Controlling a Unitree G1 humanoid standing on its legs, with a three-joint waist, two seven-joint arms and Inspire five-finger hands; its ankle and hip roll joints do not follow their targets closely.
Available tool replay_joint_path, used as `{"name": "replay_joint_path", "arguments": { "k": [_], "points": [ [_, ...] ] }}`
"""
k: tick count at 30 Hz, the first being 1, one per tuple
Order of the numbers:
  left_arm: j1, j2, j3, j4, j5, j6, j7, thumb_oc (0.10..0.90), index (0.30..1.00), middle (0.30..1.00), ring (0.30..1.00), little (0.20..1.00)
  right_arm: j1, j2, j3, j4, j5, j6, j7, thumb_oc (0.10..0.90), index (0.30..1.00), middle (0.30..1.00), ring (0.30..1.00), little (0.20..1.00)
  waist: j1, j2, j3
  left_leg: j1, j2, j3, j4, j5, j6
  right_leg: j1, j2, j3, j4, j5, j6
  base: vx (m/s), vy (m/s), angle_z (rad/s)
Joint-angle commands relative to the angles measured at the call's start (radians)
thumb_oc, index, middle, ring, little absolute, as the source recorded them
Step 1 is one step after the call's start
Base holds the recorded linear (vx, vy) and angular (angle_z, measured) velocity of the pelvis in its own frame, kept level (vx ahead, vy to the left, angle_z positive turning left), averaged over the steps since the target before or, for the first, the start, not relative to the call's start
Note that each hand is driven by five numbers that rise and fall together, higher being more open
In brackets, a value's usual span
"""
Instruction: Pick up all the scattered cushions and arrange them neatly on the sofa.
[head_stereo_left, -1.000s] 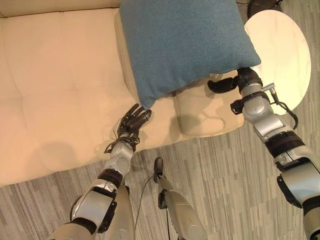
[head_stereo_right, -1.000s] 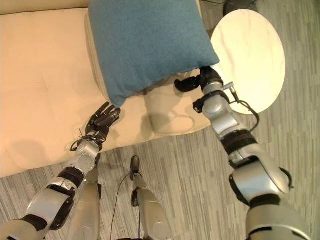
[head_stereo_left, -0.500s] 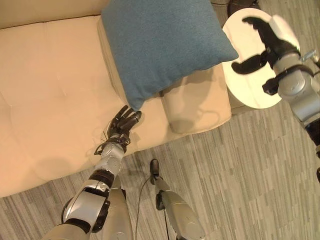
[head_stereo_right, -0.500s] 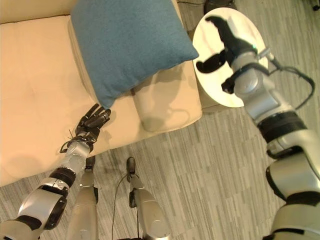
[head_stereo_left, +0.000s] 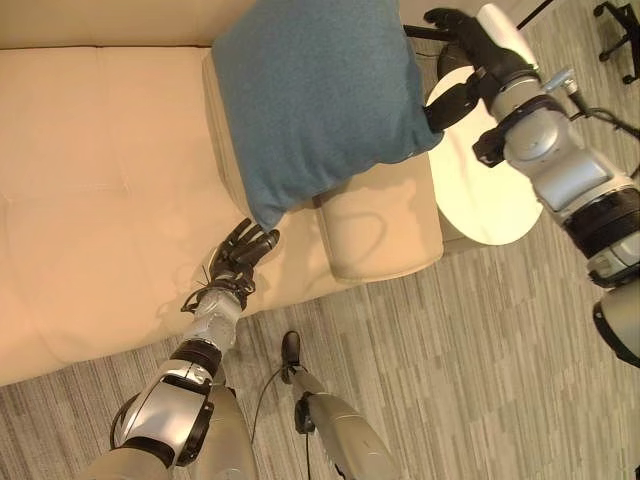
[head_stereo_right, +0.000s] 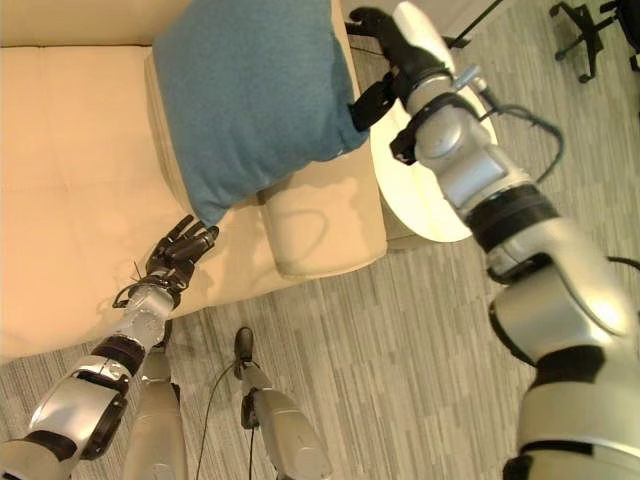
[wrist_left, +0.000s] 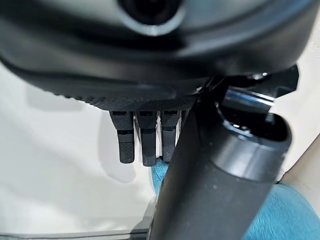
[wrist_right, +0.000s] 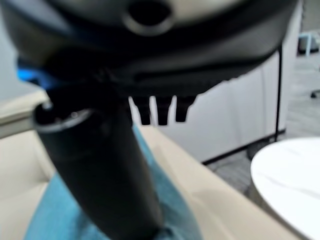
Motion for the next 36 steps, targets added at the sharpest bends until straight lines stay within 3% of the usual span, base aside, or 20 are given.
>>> {"name": "replay_joint_path", "arguments": {
  "k": [1,11,16,17,18,28,36],
  "points": [
    [-0.02,0.034,-0.024,-0.027,-0.017,-0.002,-0.005,0.8,0.9,0.9,0.9,0.9,-0.103,0.064,-0.031,0.087,0.038,-0.005,-0.016,0.8,0.9,0.9,0.9,0.9,0.056,-0.058,-0.003,-0.009,0.068,0.019,0.009,-0.072,-0.071,0.02,-0.094,0.019,0.074,-0.14,0.115,0.0,0.0,0.0],
    [-0.026,0.024,-0.043,-0.023,-0.015,0.002,0.0,0.8,0.9,0.9,0.9,0.9,-0.057,0.196,-0.125,0.224,0.09,0.007,-0.042,0.8,0.9,0.9,0.9,0.9,0.097,-0.043,0.017,-0.026,0.06,0.008,0.017,-0.079,-0.065,0.018,-0.098,0.014,0.067,-0.139,0.113,0.0,0.0,0.0],
    [-0.024,0.013,-0.044,-0.029,-0.014,0.0,0.004,0.8,0.9,0.9,0.9,0.9,-0.054,0.226,-0.168,0.177,0.123,-0.014,-0.073,0.8,0.9,0.9,0.9,0.9,0.114,-0.034,0.03,-0.041,0.055,-0.003,0.038,-0.086,-0.061,0.021,-0.099,0.008,0.072,-0.145,0.111,0.01,-0.001,0.04],
    [-0.024,0.011,-0.043,-0.026,-0.015,0.0,0.004,0.8,0.9,0.9,0.9,0.9,-0.057,0.227,-0.167,0.165,0.126,-0.02,-0.074,0.756,0.834,0.834,0.834,0.834,0.116,-0.033,0.03,-0.043,0.054,-0.007,0.04,-0.087,-0.061,0.021,-0.099,0.006,0.073,-0.146,0.11,0.0,0.0,0.0],
    [-0.023,0.004,-0.042,-0.017,-0.015,0.002,0.004,0.8,0.9,0.9,0.9,0.9,-0.061,0.238,-0.171,0.143,0.139,-0.033,-0.08,0.4,0.3,0.3,0.3,0.3,0.118,-0.033,0.029,-0.043,0.052,-0.009,0.042,-0.089,-0.06,0.023,-0.099,0.004,0.073,-0.148,0.11,0.04,-0.004,0.03],
    [0.002,0.005,-0.016,-0.019,-0.005,-0.006,0.02,0.8,0.9,0.9,0.9,0.9,-0.029,0.245,-0.178,0.019,0.105,-0.042,-0.106,0.4,0.3,0.3,0.3,0.3,0.111,-0.044,0.006,-0.028,0.056,-0.007,0.059,-0.101,-0.058,0.034,-0.099,0.0,0.086,-0.149,0.109,0.01,0.001,0.01],
    [0.094,0.01,0.044,-0.037,0.028,-0.005,0.02,0.8,0.9,0.9,0.9,0.9,0.092,0.066,-0.252,-0.275,-0.028,-0.055,-0.121,0.4,0.3,0.3,0.3,0.3,0.077,-0.055,-0.042,0.015,0.06,-0.001,0.058,-0.119,-0.051,0.057,-0.101,0.0,0.102,-0.16,0.111,0.0,0.0,0.0]
  ]
}}
